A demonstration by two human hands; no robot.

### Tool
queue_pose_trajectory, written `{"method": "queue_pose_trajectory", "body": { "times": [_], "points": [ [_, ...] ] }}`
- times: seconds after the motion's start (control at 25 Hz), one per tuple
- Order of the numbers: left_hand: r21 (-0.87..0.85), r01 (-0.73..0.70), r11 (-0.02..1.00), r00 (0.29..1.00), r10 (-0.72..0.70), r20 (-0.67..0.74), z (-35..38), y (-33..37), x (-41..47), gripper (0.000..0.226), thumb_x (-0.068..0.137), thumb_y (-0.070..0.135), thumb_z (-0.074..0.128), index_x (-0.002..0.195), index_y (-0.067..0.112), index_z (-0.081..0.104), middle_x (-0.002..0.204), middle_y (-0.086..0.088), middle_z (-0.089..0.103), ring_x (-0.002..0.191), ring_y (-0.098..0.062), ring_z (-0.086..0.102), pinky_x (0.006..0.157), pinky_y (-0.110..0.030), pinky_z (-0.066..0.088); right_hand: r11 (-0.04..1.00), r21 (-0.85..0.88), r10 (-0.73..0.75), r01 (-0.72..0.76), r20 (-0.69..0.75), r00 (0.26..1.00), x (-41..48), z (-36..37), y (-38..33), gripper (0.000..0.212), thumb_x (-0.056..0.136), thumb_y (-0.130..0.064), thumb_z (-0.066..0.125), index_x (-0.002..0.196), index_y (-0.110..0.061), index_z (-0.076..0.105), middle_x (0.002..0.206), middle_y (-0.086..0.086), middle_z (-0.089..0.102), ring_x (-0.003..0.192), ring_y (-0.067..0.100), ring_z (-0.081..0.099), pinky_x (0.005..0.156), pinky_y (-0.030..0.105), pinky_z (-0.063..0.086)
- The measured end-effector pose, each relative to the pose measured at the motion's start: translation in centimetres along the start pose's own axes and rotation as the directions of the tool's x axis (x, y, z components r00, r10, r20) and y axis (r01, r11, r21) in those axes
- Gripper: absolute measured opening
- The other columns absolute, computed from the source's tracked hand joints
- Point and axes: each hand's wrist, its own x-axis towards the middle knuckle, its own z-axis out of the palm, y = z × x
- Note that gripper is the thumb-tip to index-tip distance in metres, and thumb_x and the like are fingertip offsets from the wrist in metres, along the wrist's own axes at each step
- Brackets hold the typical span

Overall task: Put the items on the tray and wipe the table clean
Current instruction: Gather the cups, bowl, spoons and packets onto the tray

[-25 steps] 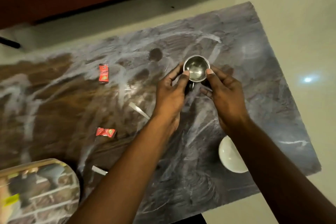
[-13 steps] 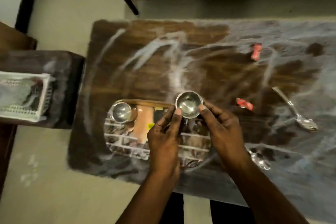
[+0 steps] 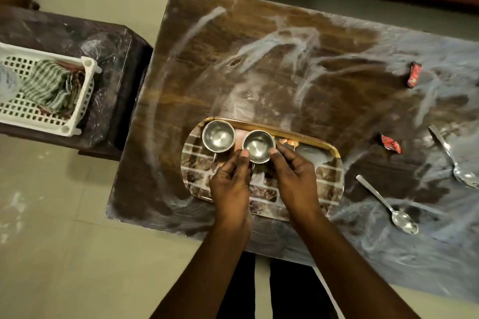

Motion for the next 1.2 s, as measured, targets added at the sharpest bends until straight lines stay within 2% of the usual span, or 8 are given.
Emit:
{"method": "queue_pose_trajectory", "body": {
  "times": [0.2, 0.36, 0.52, 0.72, 0.84, 0.92, 1.04, 1.2],
  "points": [
    [0.023, -0.02, 1.0, 1.0, 0.02, -0.003, 0.0, -0.2, 0.4, 0.034, 0.099, 0.021, 0.075, 0.128, 0.004, 0.076, 0.122, -0.014, 0.081, 0.12, -0.027, 0.076, 0.113, -0.051, 0.054, 0.999, -0.025, -0.025, 0.025, 0.013, 1.0, 0.5, 0.1, 0.2, 0.031, 0.106, -0.028, 0.065, 0.136, -0.022, 0.074, 0.108, 0.003, 0.084, 0.105, 0.052, 0.071, 0.087, 0.069, 0.06],
    [0.046, -0.028, 0.999, 0.999, 0.029, -0.021, 0.2, 0.1, 0.7, 0.034, 0.1, 0.021, 0.073, 0.128, 0.001, 0.076, 0.124, -0.018, 0.08, 0.121, -0.033, 0.075, 0.113, -0.055, 0.053, 0.998, -0.041, -0.04, 0.04, 0.003, 0.999, 0.4, 0.5, 0.0, 0.034, 0.105, -0.028, 0.067, 0.137, -0.017, 0.073, 0.123, 0.003, 0.08, 0.115, 0.024, 0.076, 0.1, 0.057, 0.06],
    [0.098, -0.031, 0.995, 0.998, 0.036, -0.05, 0.6, 0.5, -0.1, 0.034, 0.1, 0.023, 0.073, 0.127, 0.003, 0.076, 0.124, -0.016, 0.08, 0.12, -0.032, 0.075, 0.11, -0.054, 0.055, 1.0, -0.005, -0.028, 0.028, -0.018, 0.999, 0.3, 0.5, -0.4, 0.037, 0.104, -0.026, 0.069, 0.138, -0.012, 0.071, 0.124, 0.008, 0.079, 0.115, 0.027, 0.076, 0.101, 0.055, 0.061],
    [0.299, -0.152, 0.942, 0.957, 0.216, -0.196, 0.9, 0.0, -3.6, 0.036, 0.094, 0.018, 0.08, 0.128, 0.01, 0.071, 0.118, -0.008, 0.077, 0.109, -0.021, 0.076, 0.092, -0.031, 0.062, 0.998, 0.052, 0.029, -0.03, 0.012, 1.0, -0.8, -3.0, -1.1, 0.04, 0.102, -0.025, 0.072, 0.14, -0.013, 0.068, 0.127, 0.007, 0.077, 0.115, 0.017, 0.074, 0.103, 0.047, 0.061],
    [0.511, -0.33, 0.794, 0.913, 0.407, -0.043, 3.0, -2.7, -7.2, 0.041, 0.091, 0.003, 0.08, 0.124, 0.021, 0.062, 0.111, 0.004, 0.063, 0.086, 0.009, 0.061, 0.076, -0.011, 0.052, 0.996, 0.088, 0.004, 0.001, -0.052, 0.999, -1.4, -9.6, -1.0, 0.029, 0.101, -0.019, 0.073, 0.129, -0.011, 0.073, 0.112, -0.002, 0.08, 0.097, 0.003, 0.073, 0.089, 0.029, 0.06],
    [0.567, -0.397, 0.722, 0.904, 0.415, 0.104, 5.7, -5.3, -8.6, 0.044, 0.09, -0.004, 0.076, 0.121, 0.023, 0.061, 0.106, 0.006, 0.062, 0.076, 0.01, 0.059, 0.072, -0.012, 0.05, 0.992, 0.122, -0.025, 0.041, -0.125, 0.992, -1.6, -14.8, -0.8, 0.02, 0.1, -0.014, 0.073, 0.12, -0.014, 0.076, 0.095, -0.017, 0.081, 0.087, -0.007, 0.072, 0.08, 0.015, 0.055],
    [0.57, -0.409, 0.713, 0.911, 0.282, 0.302, 12.8, -10.2, -10.7, 0.036, 0.095, -0.003, 0.072, 0.124, 0.018, 0.064, 0.111, -0.002, 0.067, 0.083, -0.007, 0.065, 0.071, -0.026, 0.058, 0.992, 0.063, -0.088, 0.111, -0.29, 0.953, -2.0, -24.8, -0.2, 0.018, 0.101, -0.014, 0.073, 0.118, -0.015, 0.076, 0.095, -0.021, 0.08, 0.088, -0.01, 0.072, 0.078, 0.009, 0.053],
    [0.636, -0.386, 0.668, 0.868, 0.03, 0.495, 21.7, -17.0, -13.8, 0.039, 0.1, 0.003, 0.071, 0.136, 0.009, 0.062, 0.134, -0.015, 0.068, 0.112, -0.04, 0.07, 0.102, -0.062, 0.056, 0.982, -0.14, -0.179, 0.123, -0.519, 0.836, -3.0, -37.8, 1.4, 0.022, 0.1, -0.033, 0.072, 0.121, -0.026, 0.076, 0.108, -0.014, 0.078, 0.102, 0.001, 0.074, 0.092, 0.022, 0.057]
  ]
}}
